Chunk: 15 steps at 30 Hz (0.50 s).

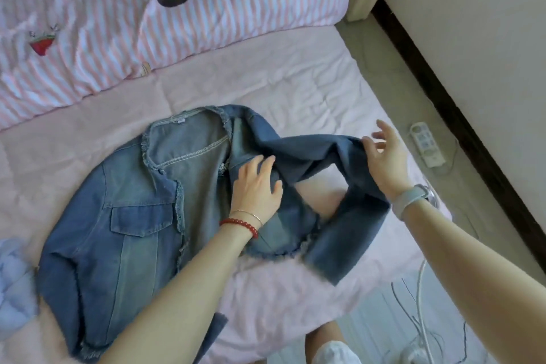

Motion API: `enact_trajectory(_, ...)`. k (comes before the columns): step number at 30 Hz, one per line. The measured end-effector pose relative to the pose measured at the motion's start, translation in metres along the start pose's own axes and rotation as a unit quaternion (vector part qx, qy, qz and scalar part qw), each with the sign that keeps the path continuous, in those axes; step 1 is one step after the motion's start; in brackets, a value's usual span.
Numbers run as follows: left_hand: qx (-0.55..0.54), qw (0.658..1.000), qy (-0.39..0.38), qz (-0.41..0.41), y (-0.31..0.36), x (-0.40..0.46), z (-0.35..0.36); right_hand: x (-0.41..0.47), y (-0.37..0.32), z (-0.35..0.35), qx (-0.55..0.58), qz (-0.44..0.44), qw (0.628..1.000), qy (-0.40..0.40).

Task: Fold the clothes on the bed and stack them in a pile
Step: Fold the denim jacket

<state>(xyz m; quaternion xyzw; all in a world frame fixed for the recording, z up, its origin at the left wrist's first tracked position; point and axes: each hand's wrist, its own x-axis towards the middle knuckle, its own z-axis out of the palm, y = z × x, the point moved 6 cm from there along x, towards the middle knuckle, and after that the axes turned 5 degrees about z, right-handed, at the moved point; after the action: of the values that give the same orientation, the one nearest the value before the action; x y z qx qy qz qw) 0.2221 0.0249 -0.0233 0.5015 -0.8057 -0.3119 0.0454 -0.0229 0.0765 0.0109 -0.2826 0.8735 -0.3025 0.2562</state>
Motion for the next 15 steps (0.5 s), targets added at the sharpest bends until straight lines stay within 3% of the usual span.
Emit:
enact_trajectory(5, 0.097, 0.993, -0.072, -0.004, 0.025, 0.067, 0.022, -0.018, 0.061, 0.045, -0.162, 0.05, 0.975, -0.143)
enact_trajectory(10, 0.212, 0.973, -0.087, 0.036, 0.034, 0.116, 0.038, 0.003, 0.119, 0.035, -0.175, 0.104, 0.974, -0.101)
enact_trajectory(13, 0.147, 0.982, -0.11, 0.032, 0.04, 0.135, 0.038, 0.034, 0.127, 0.013, -0.141, 0.102, 0.979, -0.107)
enact_trajectory(15, 0.106, 0.99, -0.081, 0.039, 0.046, 0.143, 0.03, 0.052, 0.122, -0.006, -0.099, 0.103, 0.981, -0.134)
